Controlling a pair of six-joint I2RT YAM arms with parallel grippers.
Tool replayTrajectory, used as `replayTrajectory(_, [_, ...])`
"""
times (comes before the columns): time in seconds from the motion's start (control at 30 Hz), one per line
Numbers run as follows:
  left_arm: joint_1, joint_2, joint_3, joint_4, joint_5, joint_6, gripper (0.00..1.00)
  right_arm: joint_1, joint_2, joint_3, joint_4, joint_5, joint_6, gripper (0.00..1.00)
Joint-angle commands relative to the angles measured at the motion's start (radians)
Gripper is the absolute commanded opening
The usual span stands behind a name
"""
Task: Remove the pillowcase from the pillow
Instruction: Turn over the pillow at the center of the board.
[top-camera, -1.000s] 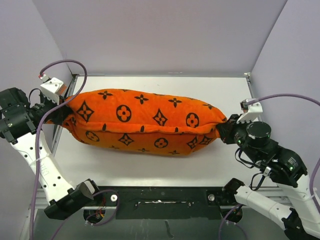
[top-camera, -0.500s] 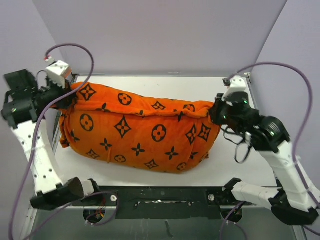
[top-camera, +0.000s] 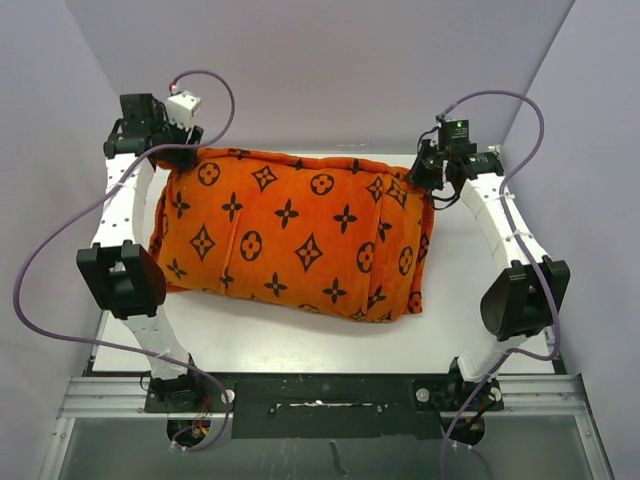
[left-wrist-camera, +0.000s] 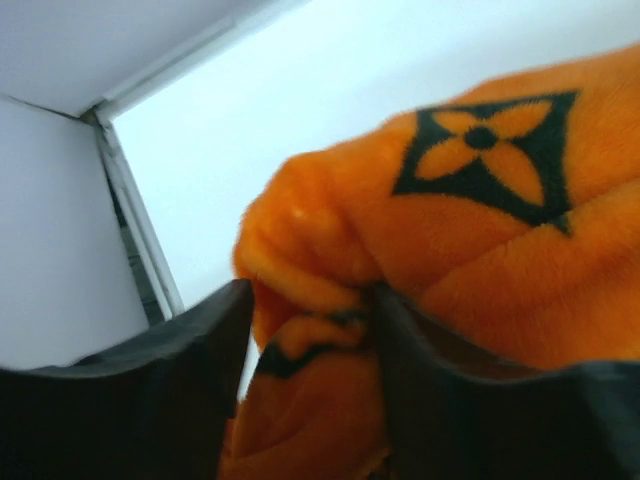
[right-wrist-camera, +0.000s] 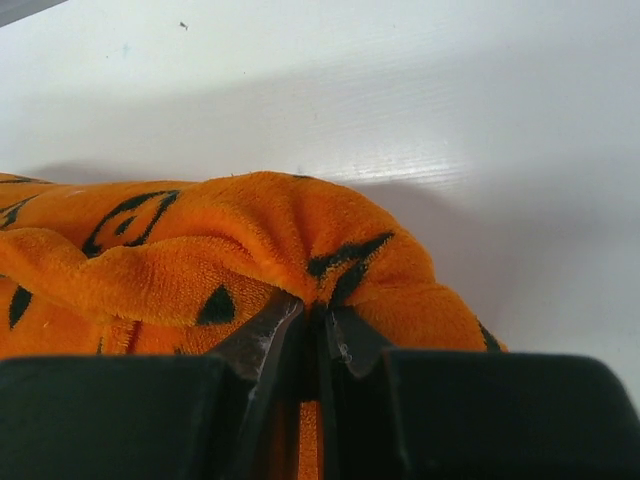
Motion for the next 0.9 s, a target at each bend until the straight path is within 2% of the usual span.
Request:
replayTrajectory(0.0, [-0.006,0.029,0.249,-0.042,0.023,-0.048,0.68,-0.012,0.033,0.106,0.067,-0.058,-0.04,0.03])
replayTrajectory(0.1, [-0.025,-0.017,0.269,-0.11,0.113,-0.039,0.83,-0.017,0.055,0.107,0.068,-0.042,-0.052,0.14])
replayTrajectory(0.17, [-0.045,-0.077,0.218,-0.164,0.215,-0.013,0.87,-0.019,0.051,0.091,0.077,-0.027,-0.057,0.3])
replayTrajectory(0.23, [-0.078,-0.175,0.099,-0.196,0.311,0.038,0.88,-0.018,0.037,0.07,0.079,0.011,-0.061,0.55])
replayTrajectory(0.3, [-0.115,-0.253,-0.054,-0.202,0.363,0.094,0.88,-0.018,0.01,0.044,0.085,0.061,-0.067,0.65])
replayTrajectory(0.4, [-0.164,-0.336,-0.27,-0.182,0.354,0.148,0.88,-0.017,-0.05,0.008,0.093,0.117,-0.078,0.77])
replayTrajectory(0.53, [-0.168,-0.37,-0.396,-0.143,0.305,0.155,0.86,0.008,-0.142,-0.076,0.113,0.105,-0.082,0.8])
replayTrajectory(0.63, [-0.153,-0.384,-0.443,-0.101,0.255,0.163,0.84,0.093,-0.209,-0.167,0.141,0.12,-0.082,0.8])
replayTrajectory(0.73, [-0.118,-0.384,-0.449,-0.086,0.246,0.169,0.84,0.184,-0.245,-0.258,0.171,0.113,-0.059,0.79])
replayTrajectory(0.87, [-0.028,-0.36,-0.446,-0.048,0.238,0.166,0.84,0.229,-0.294,-0.432,0.244,0.064,0.017,0.77])
